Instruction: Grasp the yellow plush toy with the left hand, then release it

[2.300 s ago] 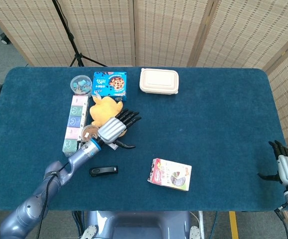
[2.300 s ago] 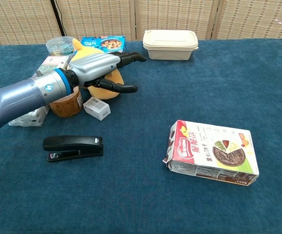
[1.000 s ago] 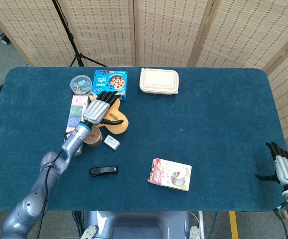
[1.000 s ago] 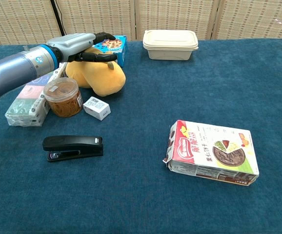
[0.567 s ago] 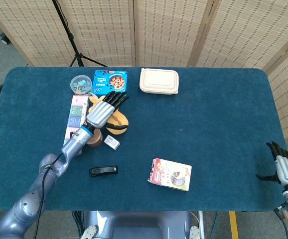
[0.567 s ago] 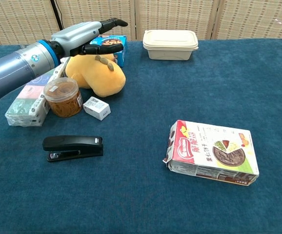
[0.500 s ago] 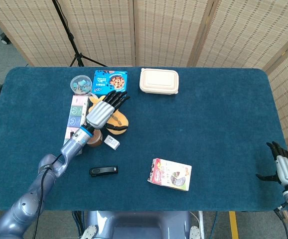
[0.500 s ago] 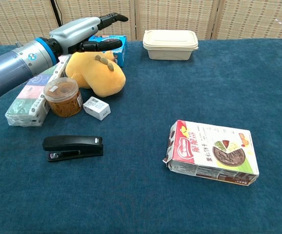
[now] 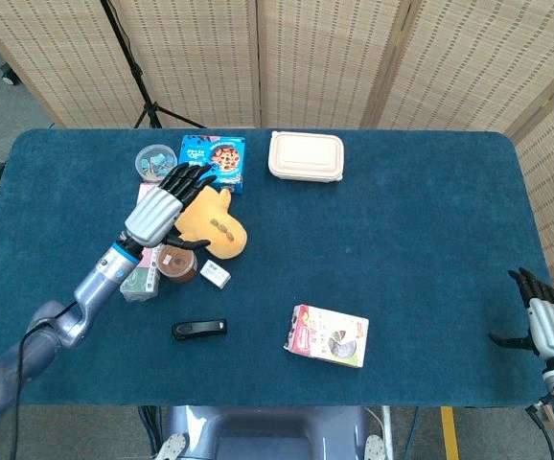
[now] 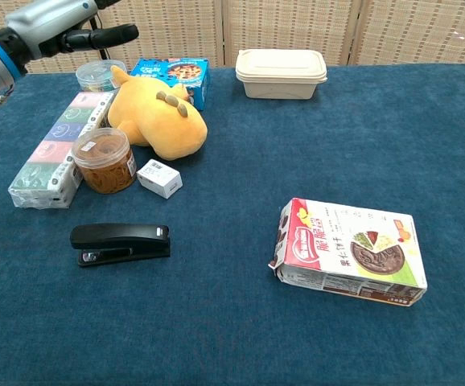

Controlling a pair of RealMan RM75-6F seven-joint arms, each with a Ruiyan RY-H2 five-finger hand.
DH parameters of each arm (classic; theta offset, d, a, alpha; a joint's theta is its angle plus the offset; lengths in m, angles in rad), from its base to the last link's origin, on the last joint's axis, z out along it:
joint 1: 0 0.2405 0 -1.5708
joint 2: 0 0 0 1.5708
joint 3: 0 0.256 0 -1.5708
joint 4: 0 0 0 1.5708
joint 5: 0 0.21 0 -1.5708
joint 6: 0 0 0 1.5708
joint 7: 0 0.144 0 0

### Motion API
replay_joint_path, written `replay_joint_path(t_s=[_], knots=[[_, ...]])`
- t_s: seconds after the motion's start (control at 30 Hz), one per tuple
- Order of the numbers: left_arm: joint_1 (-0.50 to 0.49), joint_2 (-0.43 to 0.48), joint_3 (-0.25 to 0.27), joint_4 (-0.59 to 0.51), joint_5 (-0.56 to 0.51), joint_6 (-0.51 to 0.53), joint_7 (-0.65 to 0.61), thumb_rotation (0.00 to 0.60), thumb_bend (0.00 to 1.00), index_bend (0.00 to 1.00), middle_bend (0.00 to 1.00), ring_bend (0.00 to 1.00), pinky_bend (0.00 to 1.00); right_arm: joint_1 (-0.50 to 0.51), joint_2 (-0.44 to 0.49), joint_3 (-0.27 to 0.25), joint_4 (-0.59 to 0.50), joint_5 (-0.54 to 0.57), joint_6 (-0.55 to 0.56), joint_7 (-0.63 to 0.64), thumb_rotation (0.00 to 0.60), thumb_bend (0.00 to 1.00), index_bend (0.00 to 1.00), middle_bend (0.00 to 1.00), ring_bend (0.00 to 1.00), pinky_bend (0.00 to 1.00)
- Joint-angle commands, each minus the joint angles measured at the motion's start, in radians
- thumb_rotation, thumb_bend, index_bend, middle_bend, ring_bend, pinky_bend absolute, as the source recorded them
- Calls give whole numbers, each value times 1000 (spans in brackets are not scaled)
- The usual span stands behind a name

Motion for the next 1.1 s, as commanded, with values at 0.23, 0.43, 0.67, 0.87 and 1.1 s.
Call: replay_joint_path(t_s=[0.23,0.43,0.67,0.87,1.1], knots=[[301,585,39,-916,-188,65,455,17,0,0,0,0,0,-28,24,-6,-54,-88,119,-14,600,0,0,0,0,0],[386,614,69,-961,-187,117,481,20,0,0,0,0,0,-37,18,-9,-57,-120,166,-30,600,0,0,0,0,0],[529,630,104,-1002,-220,207,511,57,0,0,0,0,0,-53,11,-18,-63,-212,270,-49,600,0,0,0,0,0],[647,618,112,-999,-196,311,465,139,0,0,0,0,0,-65,-9,-22,-27,-282,357,-76,600,0,0,0,0,0],[687,626,91,-995,-173,322,473,186,0,0,0,0,0,-67,-11,-26,-32,-297,376,-91,600,0,0,0,0,0]])
